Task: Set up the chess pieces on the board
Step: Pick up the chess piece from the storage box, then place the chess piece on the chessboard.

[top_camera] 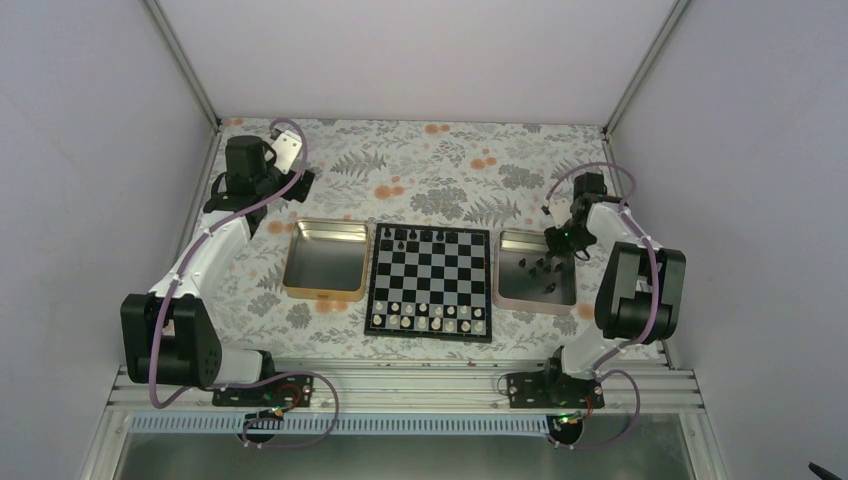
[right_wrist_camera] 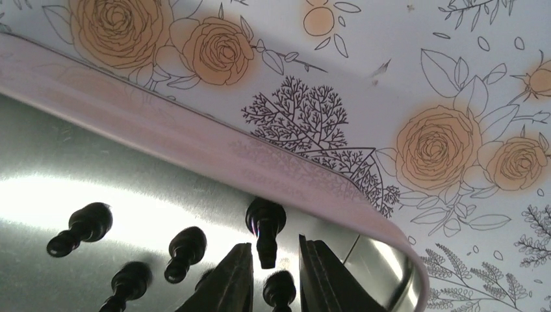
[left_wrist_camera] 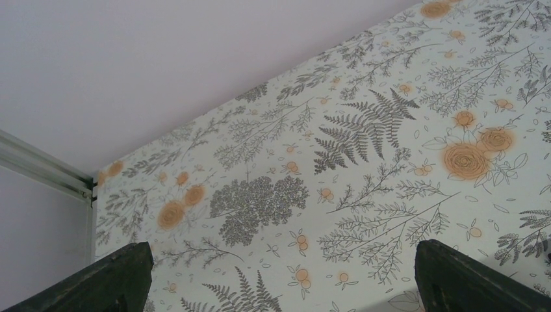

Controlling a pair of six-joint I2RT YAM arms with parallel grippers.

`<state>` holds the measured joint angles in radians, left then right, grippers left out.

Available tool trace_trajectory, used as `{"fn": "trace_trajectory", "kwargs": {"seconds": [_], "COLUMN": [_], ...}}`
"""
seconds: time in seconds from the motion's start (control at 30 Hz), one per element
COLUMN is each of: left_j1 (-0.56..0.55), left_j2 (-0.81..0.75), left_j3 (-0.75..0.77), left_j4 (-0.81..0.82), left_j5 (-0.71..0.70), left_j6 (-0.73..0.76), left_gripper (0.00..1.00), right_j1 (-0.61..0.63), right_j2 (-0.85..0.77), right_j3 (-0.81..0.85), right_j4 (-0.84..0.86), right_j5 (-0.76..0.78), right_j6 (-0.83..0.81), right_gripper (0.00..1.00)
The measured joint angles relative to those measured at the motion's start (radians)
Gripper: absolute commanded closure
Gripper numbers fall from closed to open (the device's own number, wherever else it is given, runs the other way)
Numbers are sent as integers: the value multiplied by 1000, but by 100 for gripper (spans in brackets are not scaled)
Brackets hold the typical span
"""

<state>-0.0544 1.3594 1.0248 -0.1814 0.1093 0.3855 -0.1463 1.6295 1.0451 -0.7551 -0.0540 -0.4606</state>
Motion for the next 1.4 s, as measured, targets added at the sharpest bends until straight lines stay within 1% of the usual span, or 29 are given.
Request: {"fn": "trace_trajectory", "kwargs": {"seconds": [0.33, 0.5, 0.63, 0.77, 0.9, 1.0, 1.13, 1.27, 1.4], "left_j1": [0, 0, 0, 0, 0, 0, 0, 0, 0], "left_j2": [11, 11, 11, 11, 11, 11, 11, 11, 11], "left_j3": [0, 0, 0, 0, 0, 0, 0, 0, 0], "left_j4": [0, -1, -1, -1, 0, 0, 0, 0, 0], "left_j5": [0, 0, 0, 0, 0, 0, 0, 0, 0], "left_j6": [0, 0, 0, 0, 0, 0, 0, 0, 0], "left_gripper": [0, 0, 0, 0, 0, 0, 0, 0, 0], "right_j1": [0, 0, 0, 1, 18, 65, 179, 288, 370], "right_j2": [67, 76, 75, 65, 3, -24, -13, 89, 217], "right_j3": [0, 0, 2, 25, 107, 222, 377, 501, 559], "right_j4": [37, 50, 49, 6, -101, -173, -222, -243, -239], "right_j5": [0, -2, -5, -7, -19, -28, -66, -98, -121], "right_j6": [2, 2, 2, 2, 0, -2, -3, -6, -7], "right_gripper": [79, 90, 94, 94, 94, 93, 93, 92, 92]}}
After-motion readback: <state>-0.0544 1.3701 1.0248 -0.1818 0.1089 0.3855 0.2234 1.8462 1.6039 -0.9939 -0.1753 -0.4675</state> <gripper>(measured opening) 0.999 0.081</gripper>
